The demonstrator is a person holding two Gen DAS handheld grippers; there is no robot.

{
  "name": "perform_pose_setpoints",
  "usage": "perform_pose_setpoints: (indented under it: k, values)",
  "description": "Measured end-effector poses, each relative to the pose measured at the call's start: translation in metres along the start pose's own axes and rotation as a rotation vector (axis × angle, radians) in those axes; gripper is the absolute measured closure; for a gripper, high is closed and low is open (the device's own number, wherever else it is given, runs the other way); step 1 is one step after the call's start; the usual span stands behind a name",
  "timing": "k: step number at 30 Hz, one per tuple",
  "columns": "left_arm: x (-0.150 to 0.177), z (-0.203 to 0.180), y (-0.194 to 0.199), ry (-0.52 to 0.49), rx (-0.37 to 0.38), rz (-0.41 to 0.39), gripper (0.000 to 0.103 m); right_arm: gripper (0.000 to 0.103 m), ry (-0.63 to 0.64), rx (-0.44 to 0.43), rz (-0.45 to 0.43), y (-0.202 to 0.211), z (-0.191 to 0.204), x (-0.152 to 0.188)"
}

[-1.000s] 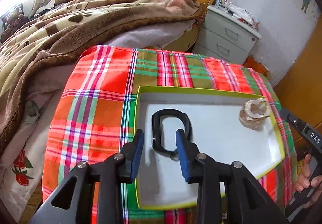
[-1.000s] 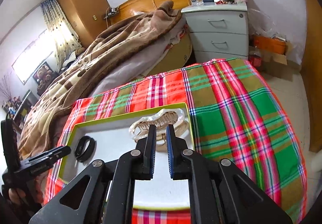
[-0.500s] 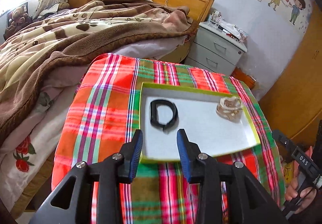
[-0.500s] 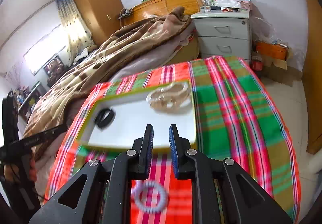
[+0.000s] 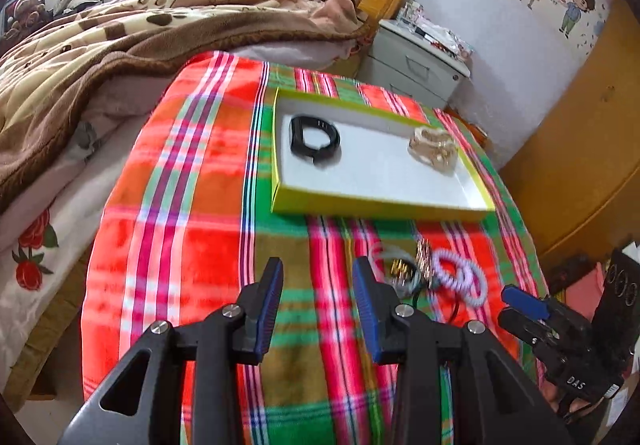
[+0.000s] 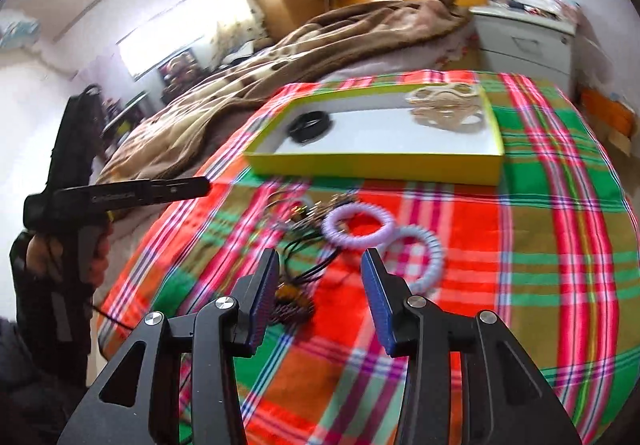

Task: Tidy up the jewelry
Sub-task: 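Withdraw both tools from the box back toward the remaining jewelry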

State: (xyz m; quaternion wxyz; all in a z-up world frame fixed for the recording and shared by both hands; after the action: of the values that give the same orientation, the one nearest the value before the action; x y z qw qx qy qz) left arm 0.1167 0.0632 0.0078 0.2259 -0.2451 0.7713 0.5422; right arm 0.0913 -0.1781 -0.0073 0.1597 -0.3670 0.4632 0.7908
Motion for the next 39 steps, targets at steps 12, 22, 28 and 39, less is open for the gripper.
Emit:
perform_pose_setpoints:
  k: [12, 22, 28, 39]
  values:
    - [0.036, 0.016, 0.011, -0.023, 0.038, 0.022, 0.063, 0.058, 0.088, 0.002, 0.101, -0.029, 0.03, 0.027]
    - [0.058, 0.013, 0.004, -0.04, 0.039, 0.081, 0.056, 0.058, 0.121, 0.082, 0.128, -0.04, 0.033, 0.031]
    - [0.062, 0.001, 0.005, -0.063, 0.091, 0.092, 0.056, 0.075, 0.094, 0.11, 0.108, -0.037, 0.029, 0.031]
    - [0.067, -0.033, -0.002, -0.154, 0.159, 0.125, 0.056, 0.077, 0.021, 0.139, 0.021, -0.009, 0.014, 0.032]
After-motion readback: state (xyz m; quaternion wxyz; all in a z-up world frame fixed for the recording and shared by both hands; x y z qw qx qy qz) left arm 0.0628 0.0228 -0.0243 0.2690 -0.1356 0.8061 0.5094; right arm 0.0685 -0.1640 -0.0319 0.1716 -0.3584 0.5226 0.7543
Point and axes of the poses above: each gripper's, at about its wrist camera, not at the fingertips, and y roughly against the way its jaws point, z to its left, x to its underside, the point moved 1 cm from there along -y, roughly the way its jaws point, and after that the axes turned 4 degrees about -z, right-handed, at the moved point
